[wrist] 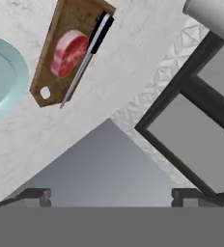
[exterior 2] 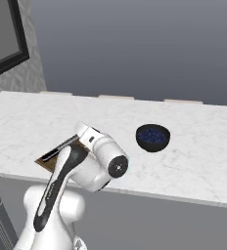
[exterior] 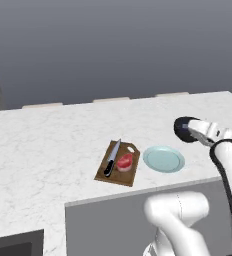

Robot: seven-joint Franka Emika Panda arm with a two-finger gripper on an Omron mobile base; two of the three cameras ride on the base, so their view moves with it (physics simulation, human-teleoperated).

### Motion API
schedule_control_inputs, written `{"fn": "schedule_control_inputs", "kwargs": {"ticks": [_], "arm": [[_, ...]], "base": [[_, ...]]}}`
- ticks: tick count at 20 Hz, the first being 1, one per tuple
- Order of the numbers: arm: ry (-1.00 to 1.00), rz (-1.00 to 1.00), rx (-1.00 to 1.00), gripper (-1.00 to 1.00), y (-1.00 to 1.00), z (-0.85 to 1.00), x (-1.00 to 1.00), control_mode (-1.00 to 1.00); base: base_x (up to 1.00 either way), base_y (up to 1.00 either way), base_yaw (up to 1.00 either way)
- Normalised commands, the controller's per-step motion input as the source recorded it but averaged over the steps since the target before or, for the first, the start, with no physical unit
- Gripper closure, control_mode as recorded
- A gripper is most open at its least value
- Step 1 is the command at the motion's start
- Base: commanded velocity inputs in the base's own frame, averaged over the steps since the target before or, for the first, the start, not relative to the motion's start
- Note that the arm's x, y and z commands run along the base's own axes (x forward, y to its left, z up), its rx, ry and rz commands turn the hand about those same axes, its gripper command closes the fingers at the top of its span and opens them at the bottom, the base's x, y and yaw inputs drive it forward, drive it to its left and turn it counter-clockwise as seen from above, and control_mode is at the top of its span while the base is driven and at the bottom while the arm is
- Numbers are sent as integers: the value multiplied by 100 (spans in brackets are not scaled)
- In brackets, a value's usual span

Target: Pick up the knife from the drawer and place it on the cutting board. Then place the meat from the plate to the cutting board.

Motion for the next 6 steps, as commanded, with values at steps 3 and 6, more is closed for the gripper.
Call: {"fn": "schedule_control_inputs", "kwargs": {"ticks": [3,6], "arm": [[-78,0,34,-100,-76,79,-95,-100],[-18,0,8,-100,-14,0,-34,-100]], "base": [[0,0,0],[0,0,0]]}}
